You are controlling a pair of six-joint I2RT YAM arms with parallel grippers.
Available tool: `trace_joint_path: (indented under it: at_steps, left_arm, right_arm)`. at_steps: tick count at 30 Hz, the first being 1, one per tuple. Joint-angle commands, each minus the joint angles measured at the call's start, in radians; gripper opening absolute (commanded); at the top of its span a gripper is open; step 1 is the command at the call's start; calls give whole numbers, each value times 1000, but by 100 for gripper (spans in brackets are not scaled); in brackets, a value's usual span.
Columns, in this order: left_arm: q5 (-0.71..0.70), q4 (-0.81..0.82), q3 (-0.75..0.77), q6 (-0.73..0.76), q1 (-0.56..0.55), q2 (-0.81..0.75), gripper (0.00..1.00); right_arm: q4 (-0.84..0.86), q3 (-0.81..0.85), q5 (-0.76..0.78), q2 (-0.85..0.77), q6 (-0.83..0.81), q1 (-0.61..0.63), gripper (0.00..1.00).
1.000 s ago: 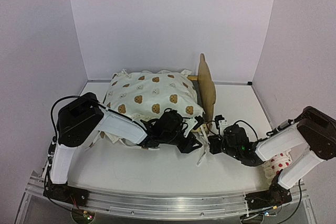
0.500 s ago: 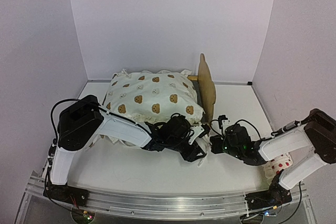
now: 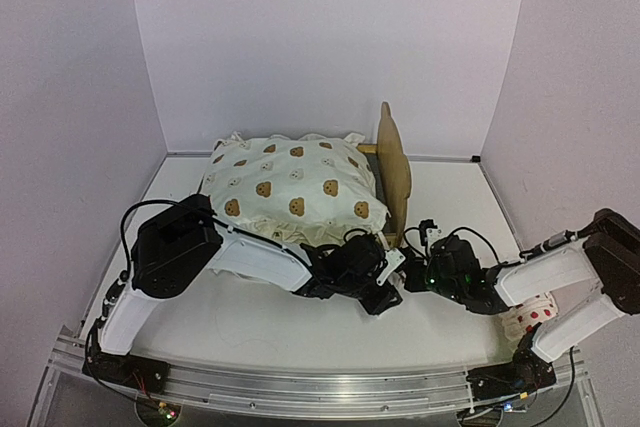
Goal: Set up the pet bed
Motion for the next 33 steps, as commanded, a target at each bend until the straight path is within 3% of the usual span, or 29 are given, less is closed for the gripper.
trace_joint_path:
  at_steps: [1,3,23,33]
  left_arm:
    - [-90,-22,40,12,-21,18,8]
    - [-139,-9,20,8,-23,4,0]
    - [-294,-36,-121,25,1,-187,0]
    - [-318,-70,-172,-4,50,-261,0]
  right_arm:
    - [23,14,-25,-36,8,7,0]
    - [22,11,-25,-43,11,6,0]
    - [-206,43,163,-138,136,5,0]
    - [-317,66,306,-226,96,-4,0]
